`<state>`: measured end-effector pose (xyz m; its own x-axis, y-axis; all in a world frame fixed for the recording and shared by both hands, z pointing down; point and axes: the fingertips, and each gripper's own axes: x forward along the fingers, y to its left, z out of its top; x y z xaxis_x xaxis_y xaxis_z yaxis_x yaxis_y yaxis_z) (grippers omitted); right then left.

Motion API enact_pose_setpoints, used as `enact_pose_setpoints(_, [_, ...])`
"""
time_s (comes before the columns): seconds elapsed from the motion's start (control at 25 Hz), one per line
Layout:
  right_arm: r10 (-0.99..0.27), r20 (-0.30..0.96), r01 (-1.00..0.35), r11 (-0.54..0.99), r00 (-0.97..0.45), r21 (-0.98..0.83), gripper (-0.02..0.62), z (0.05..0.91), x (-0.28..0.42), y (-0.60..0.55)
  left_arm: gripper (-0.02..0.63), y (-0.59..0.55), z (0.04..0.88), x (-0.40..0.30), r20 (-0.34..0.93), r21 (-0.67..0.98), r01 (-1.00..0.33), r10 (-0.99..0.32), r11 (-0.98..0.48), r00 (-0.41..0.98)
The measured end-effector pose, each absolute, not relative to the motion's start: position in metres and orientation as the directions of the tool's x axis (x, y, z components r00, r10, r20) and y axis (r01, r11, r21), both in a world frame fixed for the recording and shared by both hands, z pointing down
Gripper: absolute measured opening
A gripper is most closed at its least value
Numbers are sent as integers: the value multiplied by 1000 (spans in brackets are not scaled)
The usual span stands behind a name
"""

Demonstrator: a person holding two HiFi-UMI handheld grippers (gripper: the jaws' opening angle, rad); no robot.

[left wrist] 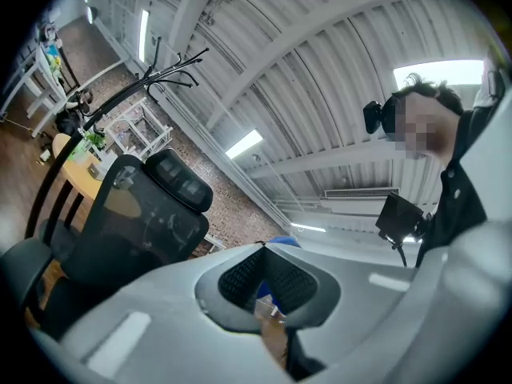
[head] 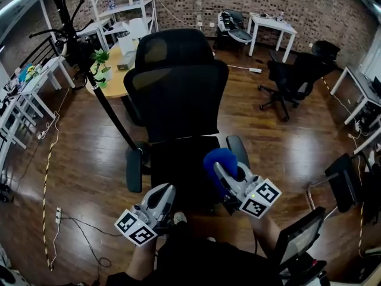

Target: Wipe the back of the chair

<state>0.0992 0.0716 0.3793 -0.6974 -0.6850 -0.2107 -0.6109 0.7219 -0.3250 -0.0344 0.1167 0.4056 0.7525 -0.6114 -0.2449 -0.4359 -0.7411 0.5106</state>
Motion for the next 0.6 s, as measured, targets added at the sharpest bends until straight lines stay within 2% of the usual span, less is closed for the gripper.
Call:
enact_pose_setpoints(0.2, [-726, -204, -699, 688, -657, -197, 32, 337, 79, -23, 6, 50, 408, -68, -290, 538, -381, -589, -752, 754])
enact_pose_setpoints(0.4, [-720, -228, -719, 687, -655, -105, 31, 283, 57, -120, 6, -12, 409, -93, -319, 573, -326, -571, -752, 756])
enact_pose_setpoints(0.6, [-720, -255, -715, 687, -646, -129, 31, 243, 44, -200, 6, -44, 411, -105, -315, 606, -317, -586, -729, 746])
